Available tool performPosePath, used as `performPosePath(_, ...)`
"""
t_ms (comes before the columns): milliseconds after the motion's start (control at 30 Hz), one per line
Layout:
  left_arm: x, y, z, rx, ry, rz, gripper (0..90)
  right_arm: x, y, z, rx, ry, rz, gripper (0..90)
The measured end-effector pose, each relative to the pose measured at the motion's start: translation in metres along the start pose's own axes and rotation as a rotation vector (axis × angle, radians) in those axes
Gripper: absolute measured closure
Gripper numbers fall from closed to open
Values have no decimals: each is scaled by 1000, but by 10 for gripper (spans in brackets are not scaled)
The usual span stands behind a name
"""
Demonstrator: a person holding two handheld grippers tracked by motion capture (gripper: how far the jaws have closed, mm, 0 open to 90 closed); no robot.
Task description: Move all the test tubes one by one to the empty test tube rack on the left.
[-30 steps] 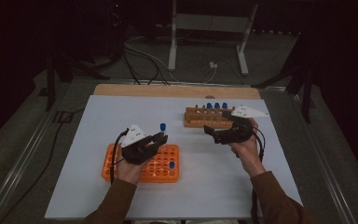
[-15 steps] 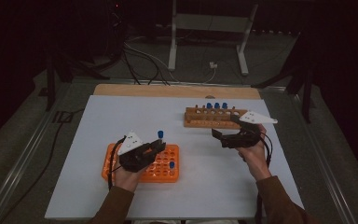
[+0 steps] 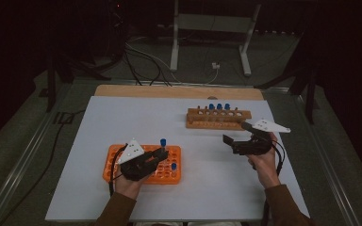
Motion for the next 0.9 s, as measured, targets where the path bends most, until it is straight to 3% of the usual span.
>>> performPosePath(167, 0, -5, 5, 3, 10, 18, 779, 6, -4, 4, -12, -5, 8, 0)
performPosePath(433, 1, -11, 16, -30, 57, 18, 779, 8, -3, 6, -14, -11, 4, 0)
performPosePath(900, -1, -18, 34, -114, 211, 22, 777, 6, -2, 8, -19, -1, -5, 0)
Point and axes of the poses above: each handheld gripper's, and its own axes: x roughly backward along the jaws, z roughly out of its underside, y roughly to its left, the point moved 2 cm from there along -x, roughly forward along the jaws, and after that the axes turned 8 degrees about -y, right-handed, at the moved point
